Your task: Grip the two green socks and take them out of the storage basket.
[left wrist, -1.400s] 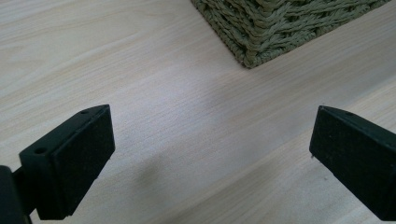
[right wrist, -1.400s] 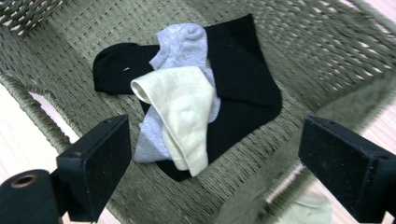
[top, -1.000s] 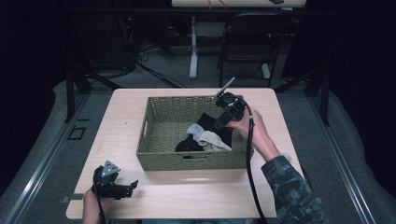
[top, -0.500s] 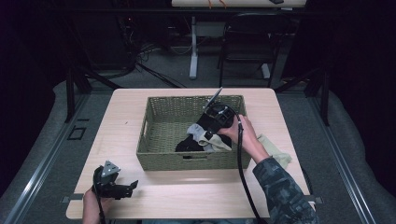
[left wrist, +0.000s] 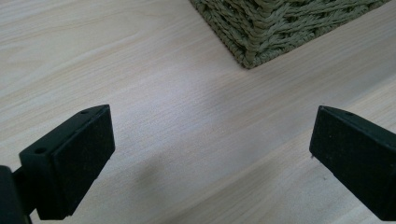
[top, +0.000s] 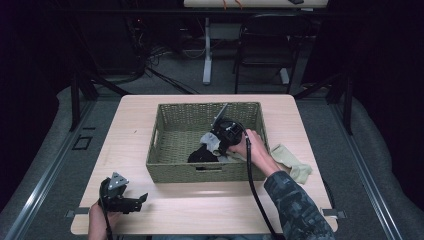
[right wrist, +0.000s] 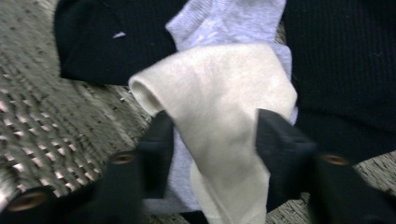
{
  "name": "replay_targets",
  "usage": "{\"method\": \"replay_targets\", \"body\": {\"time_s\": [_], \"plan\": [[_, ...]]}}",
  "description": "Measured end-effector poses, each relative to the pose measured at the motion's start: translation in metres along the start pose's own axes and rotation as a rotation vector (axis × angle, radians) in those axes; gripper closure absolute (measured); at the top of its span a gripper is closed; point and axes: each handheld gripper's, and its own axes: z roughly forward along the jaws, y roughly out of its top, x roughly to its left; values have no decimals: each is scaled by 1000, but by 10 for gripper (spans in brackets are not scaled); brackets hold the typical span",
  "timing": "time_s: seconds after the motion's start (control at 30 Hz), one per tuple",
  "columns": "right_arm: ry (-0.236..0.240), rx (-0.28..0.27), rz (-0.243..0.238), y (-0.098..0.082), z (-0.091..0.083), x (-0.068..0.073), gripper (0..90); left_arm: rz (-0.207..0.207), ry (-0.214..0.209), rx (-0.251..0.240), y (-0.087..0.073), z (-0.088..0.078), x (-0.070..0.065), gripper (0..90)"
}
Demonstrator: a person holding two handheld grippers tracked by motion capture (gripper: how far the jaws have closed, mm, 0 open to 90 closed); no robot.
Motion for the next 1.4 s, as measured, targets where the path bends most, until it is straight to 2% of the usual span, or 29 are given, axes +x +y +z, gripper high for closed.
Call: {"method": "replay_targets", "body": {"time_s": [0.17, 0.27, 0.43, 0.83, 1.0, 1.2, 1.4], "plan": [[-23, -2, 9, -2, -1, -3, 785, 1, -2, 2, 0, 0, 0, 0], [-35, -13, 20, -3, -4, -4, 879, 0, -2, 1, 0, 0, 0, 0], [-68, -51, 25, -6, -18, -6, 887, 0, -1, 1, 0, 0, 0, 0], [-141, -147, 22, -16, -70, -9, 887, 3, -1, 2, 0, 0, 0, 0], [-156, -178, 26, -20, -88, -11, 887, 2, 0, 4, 1, 1, -1, 0], [-156, -206, 39, -21, -107, -15, 888, 2, 0, 2, 1, 0, -1, 0], [-130, -227, 47, -22, -119, -19, 887, 0, 0, 0, 2, 2, -1, 0]]}}
